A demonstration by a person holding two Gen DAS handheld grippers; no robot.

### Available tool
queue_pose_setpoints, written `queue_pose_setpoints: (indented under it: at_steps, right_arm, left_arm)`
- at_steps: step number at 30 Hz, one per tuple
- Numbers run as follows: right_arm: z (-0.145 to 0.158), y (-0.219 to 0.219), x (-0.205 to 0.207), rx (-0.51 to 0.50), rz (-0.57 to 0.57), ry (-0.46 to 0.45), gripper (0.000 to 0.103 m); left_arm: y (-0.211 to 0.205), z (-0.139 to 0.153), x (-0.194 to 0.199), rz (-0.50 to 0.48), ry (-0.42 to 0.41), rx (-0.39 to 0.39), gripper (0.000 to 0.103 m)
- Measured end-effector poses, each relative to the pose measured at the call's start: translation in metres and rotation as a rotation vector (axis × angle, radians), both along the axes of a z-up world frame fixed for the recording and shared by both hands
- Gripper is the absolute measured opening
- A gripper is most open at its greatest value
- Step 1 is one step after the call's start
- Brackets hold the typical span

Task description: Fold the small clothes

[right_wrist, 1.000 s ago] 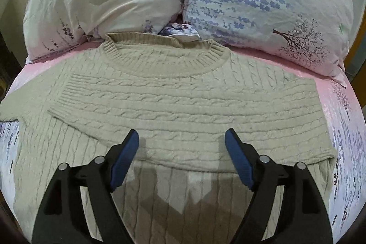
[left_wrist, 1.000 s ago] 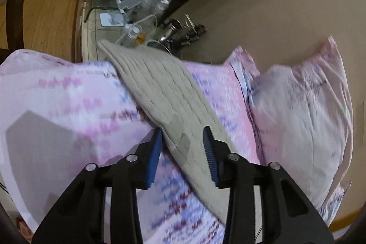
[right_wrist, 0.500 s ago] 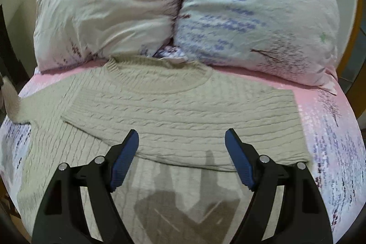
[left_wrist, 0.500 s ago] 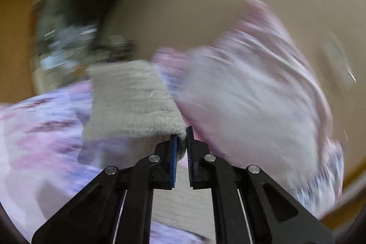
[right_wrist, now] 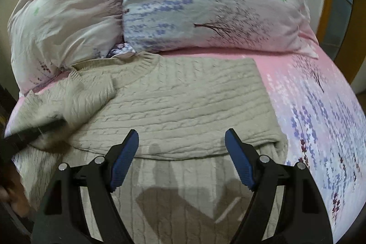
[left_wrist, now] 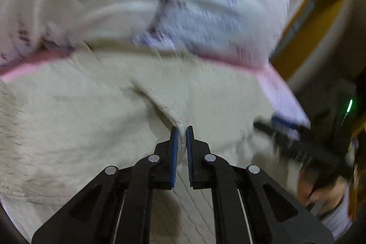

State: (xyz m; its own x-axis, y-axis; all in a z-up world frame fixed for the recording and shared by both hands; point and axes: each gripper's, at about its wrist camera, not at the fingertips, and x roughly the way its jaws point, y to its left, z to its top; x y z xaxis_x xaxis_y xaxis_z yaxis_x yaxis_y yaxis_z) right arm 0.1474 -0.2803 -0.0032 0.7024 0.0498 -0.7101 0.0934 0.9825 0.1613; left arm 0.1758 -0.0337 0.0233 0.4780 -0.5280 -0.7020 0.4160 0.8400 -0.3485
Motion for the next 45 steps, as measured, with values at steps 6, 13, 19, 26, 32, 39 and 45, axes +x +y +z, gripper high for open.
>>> queue_pose_setpoints:
  at_steps: [6,13,19,26,32,39,45]
  right_arm:
    - [0.012,-0.01,0.005,0.133,0.035,-0.018,0.058]
    - [0.022,0.035,0.034,0.293,0.161,-0.001,0.055]
    - [0.011,0.058,0.048,0.386,0.165,0.083,0.057]
    - [0.004,0.023,0.035,0.561,0.098,0.086,0.069]
    - [-0.021,-0.005,0.045,0.653,0.024,0.156,0.049]
    - [-0.021,0.012,0.057,0.515,0.097,0.155,0.007]
    - [0.031,-0.001,0.03,0.368,0.037,-0.138,0.006]
  left_arm:
    - [0.077,0.042,-0.03,0.087,-0.156,-0.081,0.062]
    - [0.218,0.033,-0.016,0.545,-0.07,-0.056,0.063]
    - [0.235,-0.006,-0.005,0.528,0.085,-0.139,0.063]
    - [0.222,-0.012,-0.008,0.468,0.079,-0.163,0.063]
    - [0.215,-0.023,-0.001,0.459,0.123,-0.173,0.063]
    - [0.213,-0.025,0.001,0.466,0.139,-0.172,0.06]
    - [0.211,-0.026,0.001,0.471,0.145,-0.163,0.057]
